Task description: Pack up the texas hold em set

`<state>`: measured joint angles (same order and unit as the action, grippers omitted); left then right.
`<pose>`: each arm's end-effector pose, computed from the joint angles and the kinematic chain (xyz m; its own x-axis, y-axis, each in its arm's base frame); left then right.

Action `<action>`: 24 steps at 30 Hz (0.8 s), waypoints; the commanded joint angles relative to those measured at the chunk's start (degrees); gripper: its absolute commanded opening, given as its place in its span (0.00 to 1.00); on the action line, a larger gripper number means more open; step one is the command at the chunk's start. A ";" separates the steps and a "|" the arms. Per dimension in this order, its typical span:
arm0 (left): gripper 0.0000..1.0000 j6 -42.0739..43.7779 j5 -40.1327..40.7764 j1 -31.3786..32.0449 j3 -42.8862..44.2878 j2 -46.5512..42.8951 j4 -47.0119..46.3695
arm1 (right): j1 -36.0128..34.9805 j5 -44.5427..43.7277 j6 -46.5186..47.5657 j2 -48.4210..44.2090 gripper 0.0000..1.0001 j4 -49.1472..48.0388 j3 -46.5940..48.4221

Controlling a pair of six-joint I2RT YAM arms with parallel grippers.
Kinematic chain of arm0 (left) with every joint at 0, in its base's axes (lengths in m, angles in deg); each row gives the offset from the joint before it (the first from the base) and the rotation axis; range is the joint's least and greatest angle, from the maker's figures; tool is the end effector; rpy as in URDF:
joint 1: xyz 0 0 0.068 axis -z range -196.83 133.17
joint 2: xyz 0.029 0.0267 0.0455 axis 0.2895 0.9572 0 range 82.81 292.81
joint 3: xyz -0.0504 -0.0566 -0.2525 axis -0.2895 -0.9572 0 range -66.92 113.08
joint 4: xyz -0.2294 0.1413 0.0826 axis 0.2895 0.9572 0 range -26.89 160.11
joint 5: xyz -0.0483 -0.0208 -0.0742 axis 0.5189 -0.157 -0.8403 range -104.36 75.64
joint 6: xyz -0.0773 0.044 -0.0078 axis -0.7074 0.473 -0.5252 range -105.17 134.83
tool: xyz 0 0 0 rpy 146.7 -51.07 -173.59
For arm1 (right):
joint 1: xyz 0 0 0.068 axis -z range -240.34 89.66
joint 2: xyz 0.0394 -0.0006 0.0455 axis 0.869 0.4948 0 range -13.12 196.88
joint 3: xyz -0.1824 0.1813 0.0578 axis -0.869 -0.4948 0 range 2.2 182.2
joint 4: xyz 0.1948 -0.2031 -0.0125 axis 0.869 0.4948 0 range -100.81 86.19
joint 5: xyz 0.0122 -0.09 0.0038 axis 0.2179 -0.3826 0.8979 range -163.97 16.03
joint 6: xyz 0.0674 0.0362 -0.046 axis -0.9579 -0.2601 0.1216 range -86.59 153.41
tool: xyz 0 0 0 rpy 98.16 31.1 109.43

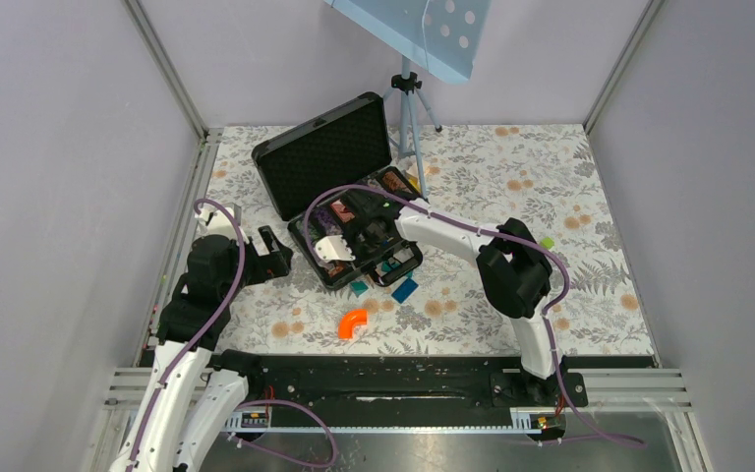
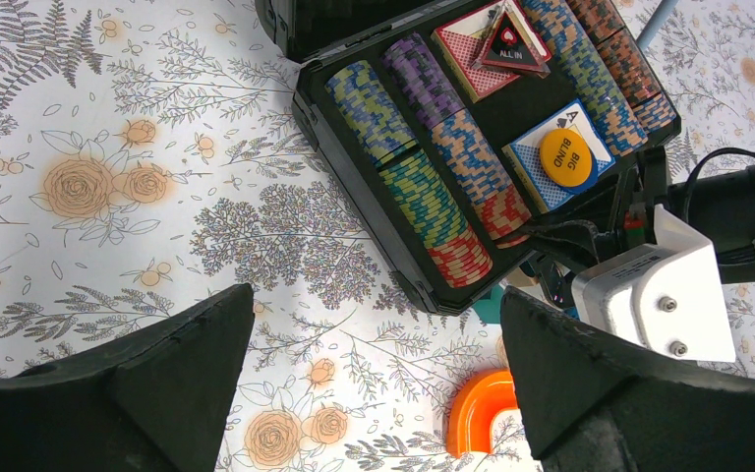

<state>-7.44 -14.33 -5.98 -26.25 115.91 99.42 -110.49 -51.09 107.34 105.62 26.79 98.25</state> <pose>0.1944 -0.0371 0.2732 -0.5084 -0.2884 -0.8114 -0.0052 0.9433 -0.3320 0.2867 0.3918 0.1613 0.6443 -0.6097 -0.4616 -0.7647 -0.5183 -0.3829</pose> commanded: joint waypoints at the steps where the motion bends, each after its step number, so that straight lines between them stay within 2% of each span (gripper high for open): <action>1: 0.95 0.73 0.32 0.22 0.24 -0.14 -2.37 | -0.56 -0.79 0.95 -0.95 0.20 -1.51 -0.21; 6: 0.95 0.69 0.23 0.17 0.25 -0.12 -2.39 | -0.56 0.17 0.96 -1.84 0.25 -1.56 -0.69; 24: 0.95 0.73 0.26 0.14 0.24 -0.10 -2.48 | -0.56 2.01 -0.55 -6.70 0.24 -1.52 -3.39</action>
<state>-7.44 -14.33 -5.98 -26.25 115.91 99.40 -110.51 -50.70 107.25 102.76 25.29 95.21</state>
